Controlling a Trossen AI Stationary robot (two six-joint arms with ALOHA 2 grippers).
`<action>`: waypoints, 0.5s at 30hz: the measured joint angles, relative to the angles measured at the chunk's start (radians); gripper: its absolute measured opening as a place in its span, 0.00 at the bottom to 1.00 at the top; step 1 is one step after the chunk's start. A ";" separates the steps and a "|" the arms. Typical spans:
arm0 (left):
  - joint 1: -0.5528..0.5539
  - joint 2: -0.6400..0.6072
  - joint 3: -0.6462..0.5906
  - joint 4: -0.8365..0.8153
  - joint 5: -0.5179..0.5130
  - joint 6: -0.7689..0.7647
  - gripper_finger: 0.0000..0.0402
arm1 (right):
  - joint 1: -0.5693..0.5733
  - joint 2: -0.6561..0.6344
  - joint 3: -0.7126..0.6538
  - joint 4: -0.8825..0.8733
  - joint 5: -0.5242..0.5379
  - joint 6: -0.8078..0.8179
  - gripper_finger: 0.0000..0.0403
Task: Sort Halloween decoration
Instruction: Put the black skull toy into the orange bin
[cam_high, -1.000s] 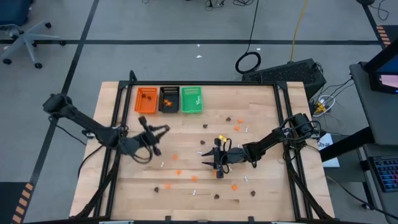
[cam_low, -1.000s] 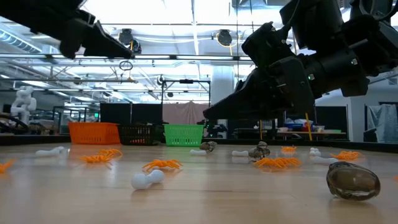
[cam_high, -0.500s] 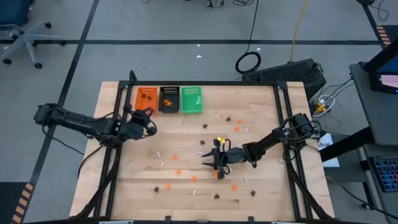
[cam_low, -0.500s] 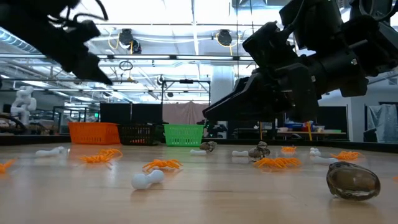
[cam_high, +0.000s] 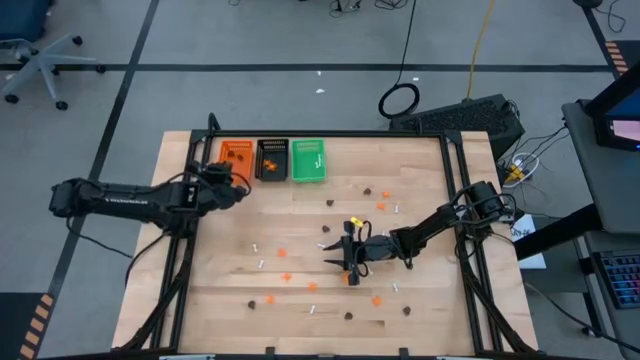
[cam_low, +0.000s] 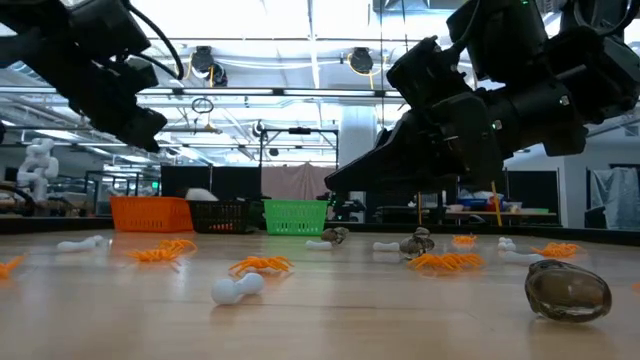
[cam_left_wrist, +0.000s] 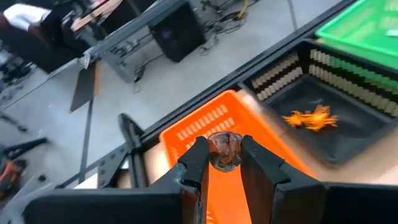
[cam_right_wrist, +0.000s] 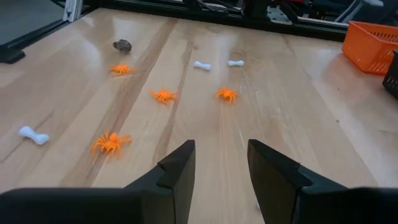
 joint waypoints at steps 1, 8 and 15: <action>0.015 0.000 0.000 0.000 0.001 0.000 0.17 | 0.000 0.000 0.000 0.000 0.000 0.004 0.33; 0.118 0.004 0.000 0.012 0.025 0.000 0.17 | 0.000 0.000 0.000 0.000 0.000 0.014 0.33; 0.178 0.068 0.000 0.082 0.113 0.000 0.17 | 0.000 0.000 0.000 0.000 0.000 0.019 0.33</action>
